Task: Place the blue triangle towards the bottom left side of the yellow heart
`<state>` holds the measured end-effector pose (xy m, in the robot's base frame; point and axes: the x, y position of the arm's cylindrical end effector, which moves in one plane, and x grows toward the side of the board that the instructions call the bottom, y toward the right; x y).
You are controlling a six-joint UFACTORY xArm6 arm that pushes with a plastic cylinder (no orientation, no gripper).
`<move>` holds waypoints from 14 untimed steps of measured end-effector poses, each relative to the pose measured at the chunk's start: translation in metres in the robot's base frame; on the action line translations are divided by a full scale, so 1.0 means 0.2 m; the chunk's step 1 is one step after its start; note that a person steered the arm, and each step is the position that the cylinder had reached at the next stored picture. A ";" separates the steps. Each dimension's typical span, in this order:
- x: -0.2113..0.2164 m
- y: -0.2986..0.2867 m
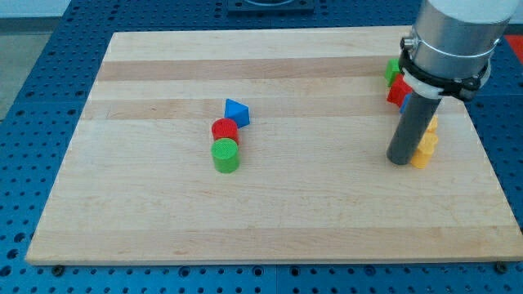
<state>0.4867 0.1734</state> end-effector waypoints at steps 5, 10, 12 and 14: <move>-0.14 -0.28; -0.44 -1.47; -0.43 -0.88; -0.68 -0.75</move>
<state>0.3506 0.0240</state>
